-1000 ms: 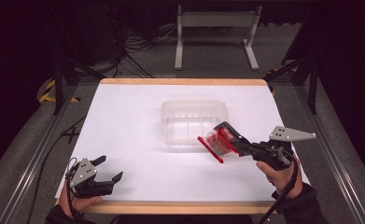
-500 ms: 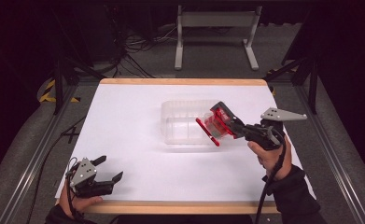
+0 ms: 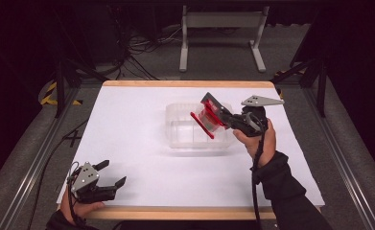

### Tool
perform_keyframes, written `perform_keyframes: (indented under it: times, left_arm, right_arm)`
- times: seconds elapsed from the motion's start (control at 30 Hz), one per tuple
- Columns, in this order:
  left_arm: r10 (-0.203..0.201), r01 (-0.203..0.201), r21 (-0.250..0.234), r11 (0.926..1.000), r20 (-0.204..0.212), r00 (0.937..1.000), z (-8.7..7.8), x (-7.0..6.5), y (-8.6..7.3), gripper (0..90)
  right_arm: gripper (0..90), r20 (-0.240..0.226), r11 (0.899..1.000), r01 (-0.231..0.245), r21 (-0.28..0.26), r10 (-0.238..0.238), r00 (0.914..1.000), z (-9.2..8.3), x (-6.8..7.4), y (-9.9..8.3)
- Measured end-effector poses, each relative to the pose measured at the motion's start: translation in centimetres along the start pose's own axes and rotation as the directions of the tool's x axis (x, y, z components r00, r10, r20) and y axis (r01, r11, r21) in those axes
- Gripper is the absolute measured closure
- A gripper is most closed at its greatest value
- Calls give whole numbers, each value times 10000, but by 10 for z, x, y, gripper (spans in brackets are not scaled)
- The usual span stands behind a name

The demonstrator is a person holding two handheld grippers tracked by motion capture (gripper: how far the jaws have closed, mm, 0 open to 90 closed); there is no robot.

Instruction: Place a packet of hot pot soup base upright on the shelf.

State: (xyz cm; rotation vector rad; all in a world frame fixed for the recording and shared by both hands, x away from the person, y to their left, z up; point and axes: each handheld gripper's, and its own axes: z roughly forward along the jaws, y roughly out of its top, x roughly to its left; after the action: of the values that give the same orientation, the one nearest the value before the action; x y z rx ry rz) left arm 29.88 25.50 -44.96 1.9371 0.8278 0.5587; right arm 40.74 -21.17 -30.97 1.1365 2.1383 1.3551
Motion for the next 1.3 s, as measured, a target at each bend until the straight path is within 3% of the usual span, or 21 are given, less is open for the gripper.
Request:
perform_keyframes:
  times: [0.27, 0.57, 0.83, 0.97, 1.1, 1.3]
  left_arm:
    - [25, -25, -7, 10000, 34, 10000, 0, 0, 0, 159]
    - [24, -24, -55, 10000, 74, 10000, 0, 0, 1, 159]
    - [17, -16, -59, 10000, 73, 10000, -1, 1, 0, 159]
    - [35, -34, -66, 10000, 100, 9999, -1, 0, 0, 159]
    - [37, -36, -39, 10000, 104, 9999, -1, 0, 1, 159]
    - [29, -29, -11, 10000, 99, 9999, 0, 0, 0, 159]
  right_arm:
    - [900, 483, 9989, -422, -178, 430, 9979, 12, 0, 6]
    - [900, 313, 9993, -273, -264, 281, 9991, 14, 17, 17]
    - [900, 915, 9974, -714, -123, 722, 9932, 28, 9, 4]
    - [900, 1425, 9946, -992, -300, 1025, 9845, 30, 6, -9]
    - [898, 1647, 9920, -1164, -496, 1230, 9786, 30, 8, -18]
    - [863, 1656, 9896, -1302, -609, 1387, 9764, 29, 12, -26]
